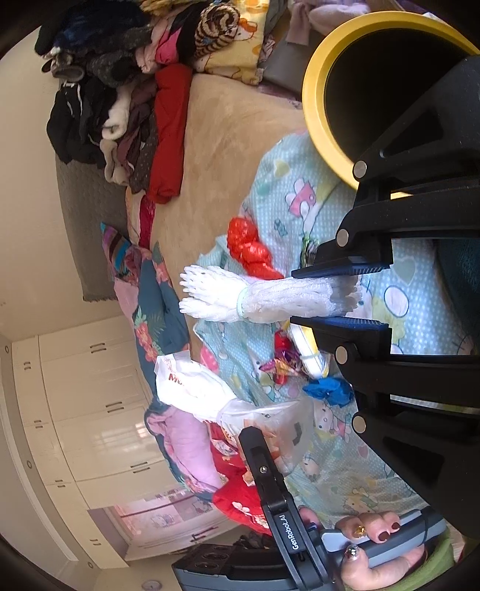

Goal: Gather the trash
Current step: 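Carry the white bag and foam net over the yellow-rimmed bin with both tools, then open both tools to drop the bag and foam net into the bin, then grasp the blue cloth with the left tool while the right tool grasps another white foam net, then carry the blue cloth and foam net over the bin with both tools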

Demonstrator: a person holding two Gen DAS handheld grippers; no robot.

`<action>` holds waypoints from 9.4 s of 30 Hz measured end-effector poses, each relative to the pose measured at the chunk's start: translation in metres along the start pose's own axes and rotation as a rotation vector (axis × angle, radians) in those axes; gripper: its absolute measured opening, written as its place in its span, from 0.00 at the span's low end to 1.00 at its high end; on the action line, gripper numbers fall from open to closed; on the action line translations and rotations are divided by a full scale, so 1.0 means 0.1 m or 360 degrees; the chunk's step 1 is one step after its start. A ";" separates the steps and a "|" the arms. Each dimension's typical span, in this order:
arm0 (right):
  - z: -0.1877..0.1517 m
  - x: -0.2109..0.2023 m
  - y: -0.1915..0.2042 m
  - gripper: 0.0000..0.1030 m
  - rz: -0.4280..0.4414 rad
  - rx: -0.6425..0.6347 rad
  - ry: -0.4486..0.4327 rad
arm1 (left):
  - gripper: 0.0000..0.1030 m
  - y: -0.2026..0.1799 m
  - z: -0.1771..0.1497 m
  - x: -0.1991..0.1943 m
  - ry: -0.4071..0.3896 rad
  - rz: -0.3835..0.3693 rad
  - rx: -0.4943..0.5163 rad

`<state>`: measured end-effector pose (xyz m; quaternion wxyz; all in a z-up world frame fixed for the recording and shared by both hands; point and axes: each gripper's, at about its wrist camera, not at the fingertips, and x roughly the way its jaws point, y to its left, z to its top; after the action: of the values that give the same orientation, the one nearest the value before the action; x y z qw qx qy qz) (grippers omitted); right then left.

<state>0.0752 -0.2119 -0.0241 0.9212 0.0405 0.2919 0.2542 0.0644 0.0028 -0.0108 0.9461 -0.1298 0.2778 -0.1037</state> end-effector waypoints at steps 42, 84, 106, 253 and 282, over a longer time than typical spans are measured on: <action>-0.40 -0.77 -1.32 0.17 -0.0383 0.0386 -0.0035 | 0.24 -1.25 -0.33 0.67 0.0209 -0.0279 0.0240; -0.84 -0.72 -1.92 0.41 -0.0565 0.0637 0.0114 | 0.31 -1.52 -0.88 1.39 0.0565 -0.0358 0.0327; -0.50 -0.75 -1.30 0.69 -0.0532 0.0361 -0.0073 | 0.89 -1.13 -0.43 0.85 0.0124 -0.0162 0.0269; 0.08 0.34 0.24 0.15 0.0100 -0.0027 0.0172 | 0.14 0.18 -0.12 0.23 0.0086 0.0020 0.0006; -0.04 -0.23 -0.22 0.15 -0.0005 0.0088 0.0051 | 0.14 -0.52 -0.17 0.28 0.0092 -0.0095 0.0162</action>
<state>0.0670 -0.2428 -0.0203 0.9153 0.0614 0.3136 0.2452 0.0715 -0.0573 -0.0228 0.9396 -0.0869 0.2954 -0.1497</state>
